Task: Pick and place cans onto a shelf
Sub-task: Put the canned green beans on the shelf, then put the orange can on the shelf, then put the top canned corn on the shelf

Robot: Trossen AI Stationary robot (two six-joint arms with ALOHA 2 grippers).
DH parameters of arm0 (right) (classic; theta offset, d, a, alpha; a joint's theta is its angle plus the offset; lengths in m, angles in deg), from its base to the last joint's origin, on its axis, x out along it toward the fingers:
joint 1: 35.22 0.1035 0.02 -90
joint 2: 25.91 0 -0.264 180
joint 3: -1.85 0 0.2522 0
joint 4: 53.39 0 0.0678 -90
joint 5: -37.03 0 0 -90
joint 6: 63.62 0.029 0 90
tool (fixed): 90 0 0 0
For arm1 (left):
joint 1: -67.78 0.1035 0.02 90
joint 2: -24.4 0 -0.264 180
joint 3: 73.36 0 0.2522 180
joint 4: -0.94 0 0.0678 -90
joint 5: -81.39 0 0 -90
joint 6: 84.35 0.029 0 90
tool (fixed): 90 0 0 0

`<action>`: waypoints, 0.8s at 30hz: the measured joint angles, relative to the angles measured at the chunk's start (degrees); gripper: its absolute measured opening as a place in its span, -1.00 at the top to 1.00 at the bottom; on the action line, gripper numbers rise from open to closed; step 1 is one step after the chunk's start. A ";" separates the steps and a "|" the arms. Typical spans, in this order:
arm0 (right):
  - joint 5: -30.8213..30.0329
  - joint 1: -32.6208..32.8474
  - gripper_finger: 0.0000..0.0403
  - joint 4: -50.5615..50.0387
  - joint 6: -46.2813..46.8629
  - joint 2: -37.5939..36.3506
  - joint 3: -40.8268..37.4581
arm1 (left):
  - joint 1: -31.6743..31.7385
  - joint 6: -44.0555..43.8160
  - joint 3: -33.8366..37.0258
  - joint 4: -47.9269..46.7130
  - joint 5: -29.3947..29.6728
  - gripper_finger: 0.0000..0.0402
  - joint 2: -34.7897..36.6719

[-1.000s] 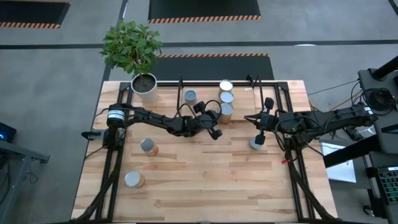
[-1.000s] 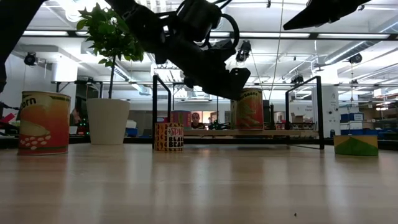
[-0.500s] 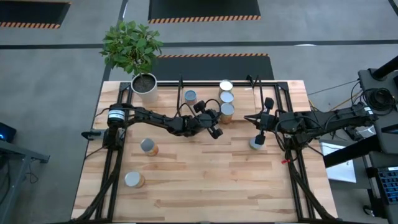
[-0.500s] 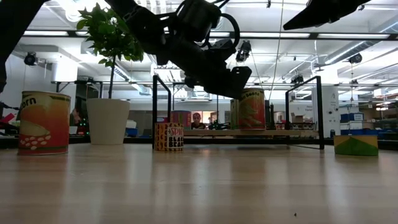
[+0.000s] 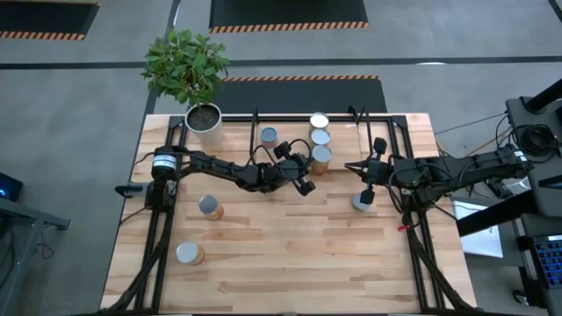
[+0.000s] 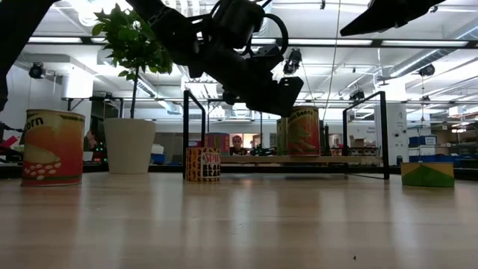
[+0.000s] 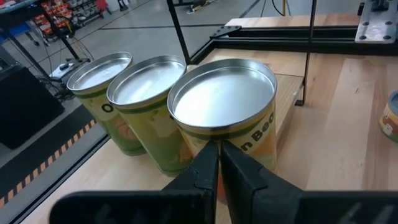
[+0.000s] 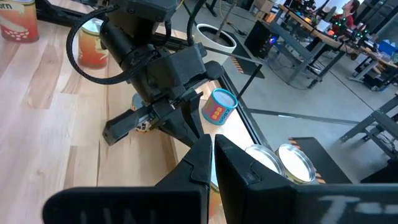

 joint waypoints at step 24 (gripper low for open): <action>0.00 0.00 0.96 -1.20 1.62 -0.02 0.00 | -8.02 10.75 1.50 -5.00 5.97 1.00 11.53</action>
